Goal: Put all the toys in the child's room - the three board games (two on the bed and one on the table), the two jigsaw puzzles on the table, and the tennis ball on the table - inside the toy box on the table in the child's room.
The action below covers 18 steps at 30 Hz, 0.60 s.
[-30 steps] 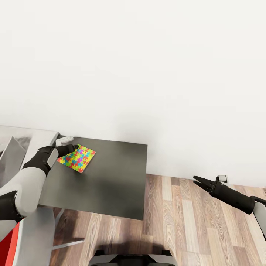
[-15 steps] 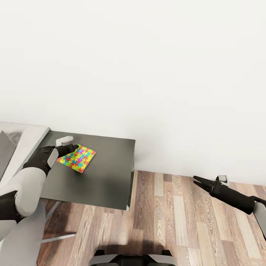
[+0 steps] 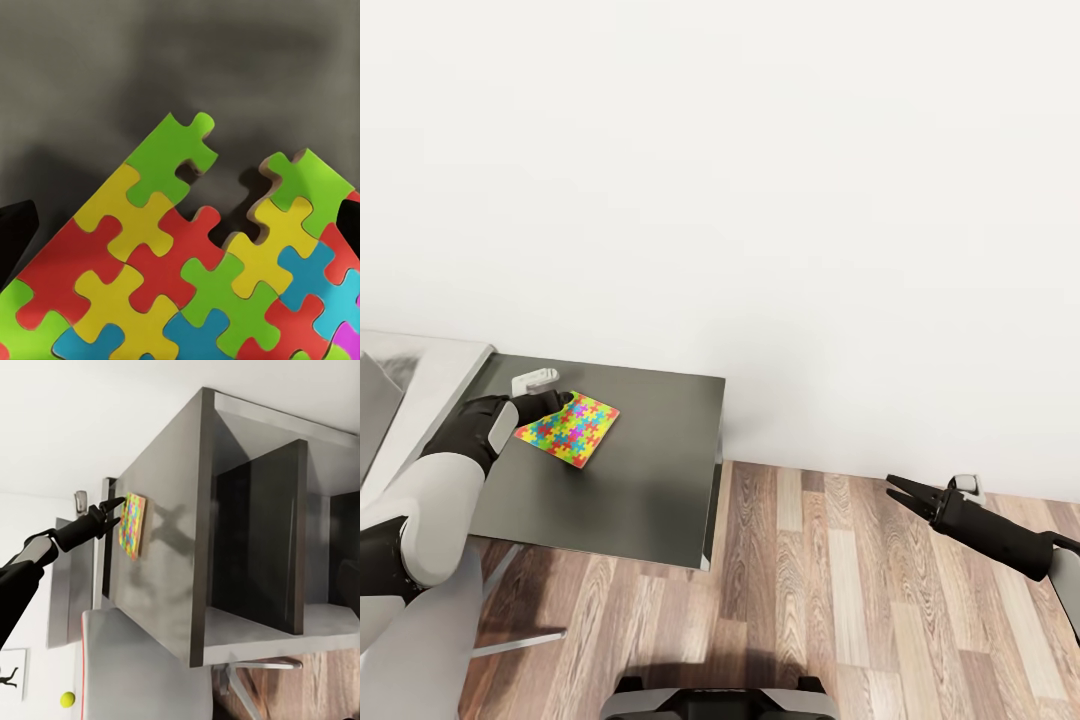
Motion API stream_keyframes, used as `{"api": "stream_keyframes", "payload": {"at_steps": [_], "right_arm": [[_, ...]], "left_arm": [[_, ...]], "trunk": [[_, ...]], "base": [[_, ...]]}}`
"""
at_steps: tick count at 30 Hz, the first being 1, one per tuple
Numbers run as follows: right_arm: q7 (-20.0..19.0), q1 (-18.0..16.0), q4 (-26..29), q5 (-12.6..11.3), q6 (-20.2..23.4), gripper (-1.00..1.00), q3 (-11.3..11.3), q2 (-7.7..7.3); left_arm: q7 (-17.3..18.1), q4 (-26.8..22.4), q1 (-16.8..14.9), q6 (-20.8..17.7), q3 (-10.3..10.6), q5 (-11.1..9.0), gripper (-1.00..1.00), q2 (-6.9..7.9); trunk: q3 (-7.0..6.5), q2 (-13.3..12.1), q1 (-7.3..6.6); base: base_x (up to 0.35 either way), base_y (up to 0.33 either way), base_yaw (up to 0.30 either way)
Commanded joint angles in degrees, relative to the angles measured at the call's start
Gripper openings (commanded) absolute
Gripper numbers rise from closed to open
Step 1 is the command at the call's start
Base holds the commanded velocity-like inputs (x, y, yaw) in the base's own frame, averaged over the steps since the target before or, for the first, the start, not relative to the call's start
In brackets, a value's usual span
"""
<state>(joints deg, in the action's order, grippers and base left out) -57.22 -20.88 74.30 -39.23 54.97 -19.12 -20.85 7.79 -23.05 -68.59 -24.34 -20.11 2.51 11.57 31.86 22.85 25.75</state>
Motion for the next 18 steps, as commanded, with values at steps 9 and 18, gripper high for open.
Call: {"api": "stream_keyframes", "payload": {"at_steps": [9, 18], "right_arm": [[-0.15, -0.03, -0.03, 0.03, 0.22, 1.0, -0.04, 0.02], [-0.18, -0.03, -0.04, 0.03, 0.19, 1.0, -0.04, 0.02]], "left_arm": [[0.47, 0.02, 0.0, -0.49, -0.3, 0.39, 1.0, -0.05], [0.48, 0.02, -0.03, -0.53, -0.29, 0.39, 1.0, -0.05]], "trunk": [[0.08, 0.07, 0.04], [0.08, 0.07, 0.04]], "base": [[0.0, -0.097, 0.0], [0.0, -0.246, 0.0]]}}
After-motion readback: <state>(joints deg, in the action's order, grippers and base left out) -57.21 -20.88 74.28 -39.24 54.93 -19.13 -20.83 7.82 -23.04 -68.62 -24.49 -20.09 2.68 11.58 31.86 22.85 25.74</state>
